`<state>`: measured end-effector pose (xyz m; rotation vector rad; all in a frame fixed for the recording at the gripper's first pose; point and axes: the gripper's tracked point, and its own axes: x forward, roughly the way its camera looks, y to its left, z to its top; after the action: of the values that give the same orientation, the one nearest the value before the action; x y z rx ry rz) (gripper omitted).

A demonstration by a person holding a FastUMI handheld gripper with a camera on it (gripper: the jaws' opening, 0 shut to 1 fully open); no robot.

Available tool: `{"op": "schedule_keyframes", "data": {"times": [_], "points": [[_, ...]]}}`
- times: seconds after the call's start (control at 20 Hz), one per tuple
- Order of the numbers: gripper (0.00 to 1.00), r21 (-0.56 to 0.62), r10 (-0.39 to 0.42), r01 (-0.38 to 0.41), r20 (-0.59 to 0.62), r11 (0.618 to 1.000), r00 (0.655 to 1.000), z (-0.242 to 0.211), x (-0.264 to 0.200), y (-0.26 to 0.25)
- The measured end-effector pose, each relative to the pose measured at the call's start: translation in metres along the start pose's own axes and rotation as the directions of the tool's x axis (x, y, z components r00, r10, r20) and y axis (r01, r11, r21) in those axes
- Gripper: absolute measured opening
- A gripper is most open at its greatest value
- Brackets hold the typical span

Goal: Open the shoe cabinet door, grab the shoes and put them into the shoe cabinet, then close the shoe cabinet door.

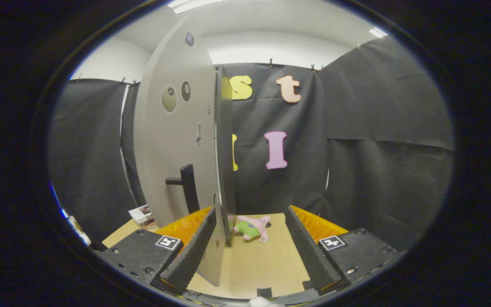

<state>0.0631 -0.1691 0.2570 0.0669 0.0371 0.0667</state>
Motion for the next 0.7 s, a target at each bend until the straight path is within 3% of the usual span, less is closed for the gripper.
{"op": "schedule_keyframes", "data": {"times": [0.25, 0.7], "points": [[1.00, -0.006, 0.118, -0.118, -0.002, 0.993, 0.993, 0.006, 0.029, 0.013], [0.96, -0.035, 0.144, -0.144, -0.007, 0.989, 0.990, 0.006, 0.028, 0.046]]}}
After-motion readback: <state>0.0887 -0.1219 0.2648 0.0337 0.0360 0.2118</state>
